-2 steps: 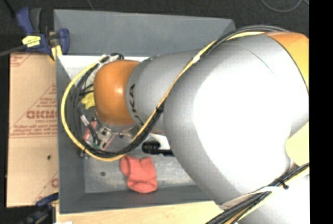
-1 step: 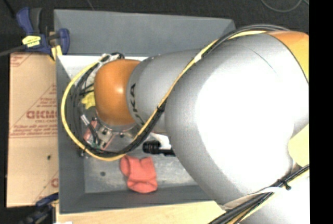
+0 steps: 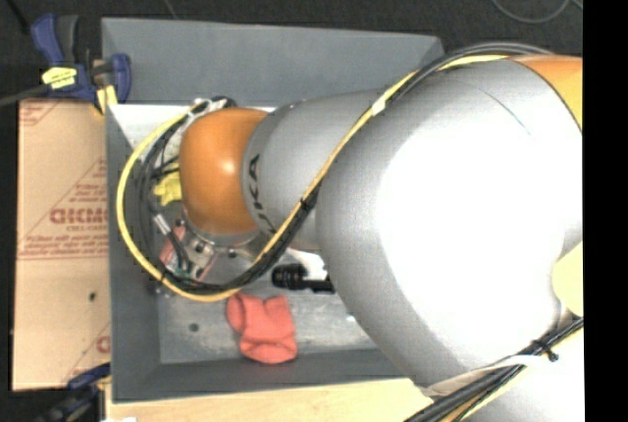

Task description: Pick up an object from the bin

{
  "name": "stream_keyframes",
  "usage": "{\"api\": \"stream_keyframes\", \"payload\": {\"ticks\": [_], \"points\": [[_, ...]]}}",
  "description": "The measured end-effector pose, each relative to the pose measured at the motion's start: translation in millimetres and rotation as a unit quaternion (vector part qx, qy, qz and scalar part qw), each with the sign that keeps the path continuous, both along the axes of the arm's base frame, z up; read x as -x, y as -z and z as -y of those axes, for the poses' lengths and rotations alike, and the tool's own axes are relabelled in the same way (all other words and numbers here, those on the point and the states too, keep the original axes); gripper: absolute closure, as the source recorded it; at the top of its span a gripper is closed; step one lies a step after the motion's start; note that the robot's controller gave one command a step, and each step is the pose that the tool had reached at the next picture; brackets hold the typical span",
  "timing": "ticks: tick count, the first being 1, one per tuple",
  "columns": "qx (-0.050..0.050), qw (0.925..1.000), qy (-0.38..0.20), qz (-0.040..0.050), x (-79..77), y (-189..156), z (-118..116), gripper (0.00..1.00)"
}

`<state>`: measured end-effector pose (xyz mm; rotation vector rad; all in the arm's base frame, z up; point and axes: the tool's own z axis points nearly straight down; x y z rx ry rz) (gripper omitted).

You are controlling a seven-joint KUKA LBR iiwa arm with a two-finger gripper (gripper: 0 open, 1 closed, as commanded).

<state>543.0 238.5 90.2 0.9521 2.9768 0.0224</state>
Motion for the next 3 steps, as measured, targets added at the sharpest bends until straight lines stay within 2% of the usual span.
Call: {"api": "stream_keyframes", "payload": {"ticks": [3], "points": [[0.001,1.0,0.001,0.0006,-0.8,-33.3,1.9,1.0]]}}
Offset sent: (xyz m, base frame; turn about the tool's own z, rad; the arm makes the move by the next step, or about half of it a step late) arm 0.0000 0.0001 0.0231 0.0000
